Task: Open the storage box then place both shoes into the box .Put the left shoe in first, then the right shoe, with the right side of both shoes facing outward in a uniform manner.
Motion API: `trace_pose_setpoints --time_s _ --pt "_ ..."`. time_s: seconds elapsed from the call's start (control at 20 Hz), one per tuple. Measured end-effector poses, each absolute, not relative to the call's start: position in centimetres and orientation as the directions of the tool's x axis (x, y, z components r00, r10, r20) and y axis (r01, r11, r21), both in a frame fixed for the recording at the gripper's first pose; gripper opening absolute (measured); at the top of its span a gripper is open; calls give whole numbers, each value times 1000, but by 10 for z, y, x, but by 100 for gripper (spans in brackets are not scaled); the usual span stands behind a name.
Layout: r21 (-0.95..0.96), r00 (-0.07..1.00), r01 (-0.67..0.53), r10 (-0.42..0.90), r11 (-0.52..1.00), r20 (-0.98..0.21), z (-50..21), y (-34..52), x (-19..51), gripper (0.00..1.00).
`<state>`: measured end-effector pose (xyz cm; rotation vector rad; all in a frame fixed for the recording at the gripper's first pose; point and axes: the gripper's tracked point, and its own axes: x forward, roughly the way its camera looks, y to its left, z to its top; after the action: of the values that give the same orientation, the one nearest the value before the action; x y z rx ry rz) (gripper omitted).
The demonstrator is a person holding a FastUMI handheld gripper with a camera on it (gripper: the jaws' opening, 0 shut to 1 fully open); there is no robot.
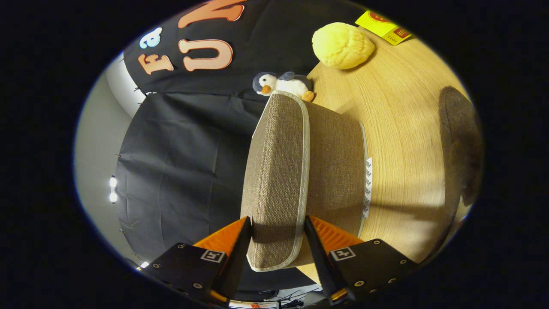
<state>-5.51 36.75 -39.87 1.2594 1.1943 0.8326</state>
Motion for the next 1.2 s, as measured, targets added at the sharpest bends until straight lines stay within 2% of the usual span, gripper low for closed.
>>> trace_pose_setpoints --time_s 0.1,0.3,0.4,0.45,0.5,0.6,0.7,0.8,0.85,1.2 --pt "981 242 148 957 126 -160 -387 366 -51 64" --pt "983 257 127 953 133 -162 -381 360 -55 61" --pt "991 295 132 954 16 -55 -353 352 -47 59" --pt "993 333 120 942 -4 -36 -342 351 -38 54" --pt "995 349 103 936 11 -46 -340 351 -32 44" --pt "994 340 103 940 -26 -10 -323 354 -34 40" --pt "996 344 73 939 -59 30 -300 361 -32 40" --pt "996 338 32 939 -79 64 -277 367 -26 33" --pt "996 333 10 939 -91 82 -265 371 -23 33" --pt "987 237 -156 969 -32 68 -210 439 -23 33"
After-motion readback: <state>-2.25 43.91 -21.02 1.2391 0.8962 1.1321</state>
